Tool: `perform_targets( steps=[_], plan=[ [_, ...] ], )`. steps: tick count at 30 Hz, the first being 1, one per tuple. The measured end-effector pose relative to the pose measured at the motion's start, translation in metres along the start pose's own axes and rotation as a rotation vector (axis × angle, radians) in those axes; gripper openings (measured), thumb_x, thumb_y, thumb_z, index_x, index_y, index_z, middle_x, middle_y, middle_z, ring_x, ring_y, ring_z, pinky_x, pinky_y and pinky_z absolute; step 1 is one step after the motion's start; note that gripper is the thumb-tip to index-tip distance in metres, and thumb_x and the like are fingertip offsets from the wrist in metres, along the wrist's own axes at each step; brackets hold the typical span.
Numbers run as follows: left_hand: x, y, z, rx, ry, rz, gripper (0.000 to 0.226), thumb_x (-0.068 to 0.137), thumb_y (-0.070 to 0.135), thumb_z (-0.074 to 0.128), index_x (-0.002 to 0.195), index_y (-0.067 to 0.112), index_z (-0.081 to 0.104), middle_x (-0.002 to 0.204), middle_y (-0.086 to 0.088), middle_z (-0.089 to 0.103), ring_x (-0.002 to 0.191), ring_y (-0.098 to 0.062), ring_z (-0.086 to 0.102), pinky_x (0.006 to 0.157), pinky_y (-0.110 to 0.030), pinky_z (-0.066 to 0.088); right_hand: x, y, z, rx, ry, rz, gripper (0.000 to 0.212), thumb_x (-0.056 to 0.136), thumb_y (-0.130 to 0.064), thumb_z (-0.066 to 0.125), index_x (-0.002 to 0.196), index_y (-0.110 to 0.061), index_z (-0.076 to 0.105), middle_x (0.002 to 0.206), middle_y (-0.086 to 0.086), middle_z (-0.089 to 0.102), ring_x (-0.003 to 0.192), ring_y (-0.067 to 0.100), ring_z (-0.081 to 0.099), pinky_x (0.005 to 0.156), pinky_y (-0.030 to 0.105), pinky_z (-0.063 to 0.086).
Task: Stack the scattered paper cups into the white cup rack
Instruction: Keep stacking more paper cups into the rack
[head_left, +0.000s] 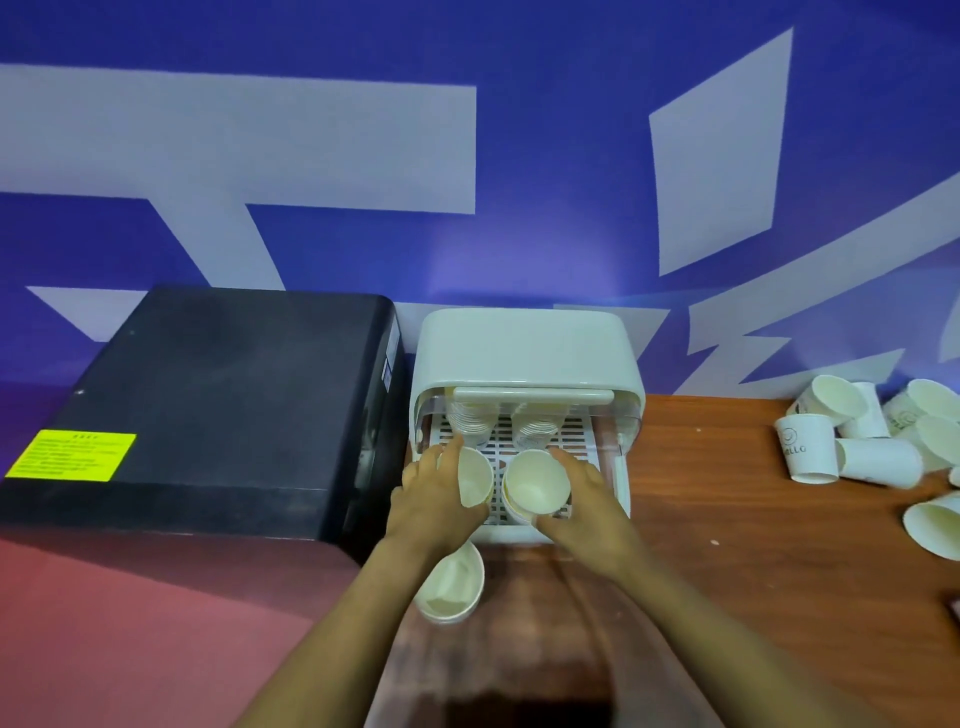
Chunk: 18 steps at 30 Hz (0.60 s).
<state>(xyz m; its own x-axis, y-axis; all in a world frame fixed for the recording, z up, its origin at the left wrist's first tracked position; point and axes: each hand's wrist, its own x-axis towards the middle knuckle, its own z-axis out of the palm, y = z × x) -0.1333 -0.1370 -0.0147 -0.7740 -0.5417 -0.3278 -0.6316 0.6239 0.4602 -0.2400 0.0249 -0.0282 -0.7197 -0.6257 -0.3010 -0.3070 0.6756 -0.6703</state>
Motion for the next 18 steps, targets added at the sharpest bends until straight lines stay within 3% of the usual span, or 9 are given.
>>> perform_targets(
  steps=[7, 13, 15, 18],
  plan=[
    [0.004, -0.006, 0.004, 0.057, -0.092, -0.007, 0.089, 0.084, 0.051, 0.060, 0.152, 0.026, 0.008, 0.160, 0.001, 0.010, 0.143, -0.029, 0.016, 0.111, -0.051, 0.027, -0.005, 0.004, 0.003, -0.006, -0.116, 0.027, 0.092, 0.081, -0.028, 0.070, 0.151, -0.029, 0.010, 0.146, 0.004, 0.032, 0.134, 0.020, 0.035, 0.105, 0.029, 0.031],
    [-0.009, 0.000, -0.009, 0.017, -0.049, 0.034, 0.084, 0.085, 0.046, 0.061, 0.151, 0.028, 0.011, 0.160, -0.005, 0.007, 0.145, -0.031, 0.011, 0.112, -0.049, 0.022, -0.019, 0.010, -0.008, 0.001, -0.106, 0.023, 0.084, 0.082, -0.030, 0.071, 0.149, -0.029, 0.020, 0.150, 0.004, 0.031, 0.135, 0.020, 0.037, 0.110, 0.037, 0.035],
    [-0.017, 0.006, -0.016, -0.011, 0.004, 0.075, 0.077, 0.087, 0.042, 0.060, 0.150, 0.028, 0.018, 0.158, -0.004, 0.013, 0.144, -0.029, 0.014, 0.112, -0.048, 0.023, -0.029, 0.014, -0.016, -0.025, -0.103, 0.028, 0.078, 0.084, -0.028, 0.070, 0.148, -0.025, 0.026, 0.146, 0.006, 0.036, 0.126, 0.021, 0.045, 0.106, 0.029, 0.036],
    [-0.028, 0.019, -0.023, -0.050, 0.100, 0.181, 0.063, 0.088, 0.037, 0.059, 0.144, 0.025, 0.033, 0.150, 0.000, 0.031, 0.137, -0.024, 0.028, 0.107, -0.040, 0.030, -0.045, 0.022, -0.029, -0.037, -0.066, 0.046, 0.069, 0.083, -0.022, 0.070, 0.143, -0.023, 0.036, 0.135, 0.007, 0.045, 0.103, 0.019, 0.056, 0.087, 0.016, 0.041]
  ],
)
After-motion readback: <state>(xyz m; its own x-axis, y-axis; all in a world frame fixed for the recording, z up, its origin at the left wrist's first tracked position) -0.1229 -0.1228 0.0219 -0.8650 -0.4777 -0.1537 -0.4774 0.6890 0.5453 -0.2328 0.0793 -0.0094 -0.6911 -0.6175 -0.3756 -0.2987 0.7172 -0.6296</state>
